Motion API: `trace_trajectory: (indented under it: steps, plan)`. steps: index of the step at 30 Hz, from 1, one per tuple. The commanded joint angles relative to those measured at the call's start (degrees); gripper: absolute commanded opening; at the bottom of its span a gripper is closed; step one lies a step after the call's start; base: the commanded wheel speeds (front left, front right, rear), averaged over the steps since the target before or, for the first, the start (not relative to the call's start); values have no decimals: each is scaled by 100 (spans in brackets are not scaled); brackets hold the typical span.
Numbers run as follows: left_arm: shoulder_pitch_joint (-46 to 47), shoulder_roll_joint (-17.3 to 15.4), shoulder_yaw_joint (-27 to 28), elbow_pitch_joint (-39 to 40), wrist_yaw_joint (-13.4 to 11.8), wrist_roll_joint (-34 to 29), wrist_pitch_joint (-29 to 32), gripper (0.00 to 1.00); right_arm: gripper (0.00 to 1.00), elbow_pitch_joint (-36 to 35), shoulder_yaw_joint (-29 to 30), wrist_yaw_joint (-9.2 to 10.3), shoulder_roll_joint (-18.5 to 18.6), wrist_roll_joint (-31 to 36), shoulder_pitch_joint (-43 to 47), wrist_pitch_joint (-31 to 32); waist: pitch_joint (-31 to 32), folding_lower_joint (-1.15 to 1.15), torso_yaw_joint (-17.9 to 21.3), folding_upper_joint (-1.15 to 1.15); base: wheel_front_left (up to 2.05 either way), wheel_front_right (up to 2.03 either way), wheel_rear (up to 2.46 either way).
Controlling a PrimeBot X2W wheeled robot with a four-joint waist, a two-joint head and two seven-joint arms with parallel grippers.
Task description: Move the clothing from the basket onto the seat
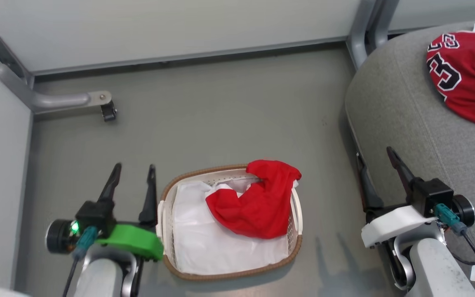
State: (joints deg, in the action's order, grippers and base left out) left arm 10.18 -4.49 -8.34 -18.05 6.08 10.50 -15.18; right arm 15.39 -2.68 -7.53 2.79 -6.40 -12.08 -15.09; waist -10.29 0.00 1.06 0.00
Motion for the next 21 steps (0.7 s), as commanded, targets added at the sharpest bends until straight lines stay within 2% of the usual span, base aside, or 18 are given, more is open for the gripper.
trace_trajectory:
  steps: [1, 10, 21]
  plan:
    - [346, -39, -155, -130, 47, -109, 30, 100, 100, -61, 25, 8, 18, 73, -147, -11, -685, 0, 251, 0, 0, 0, 0]
    - [1866, -160, -1358, -1312, 138, -627, 229, 100, 100, -417, 71, 7, 17, -48, -762, -11, -2053, 0, 824, 0, 0, 0, 0]
    - [3022, -324, -2947, -3031, 136, -405, 596, 100, 100, -980, -133, 8, 13, -317, -1378, -11, -3229, 0, 1430, 0, 0, 0, 0]
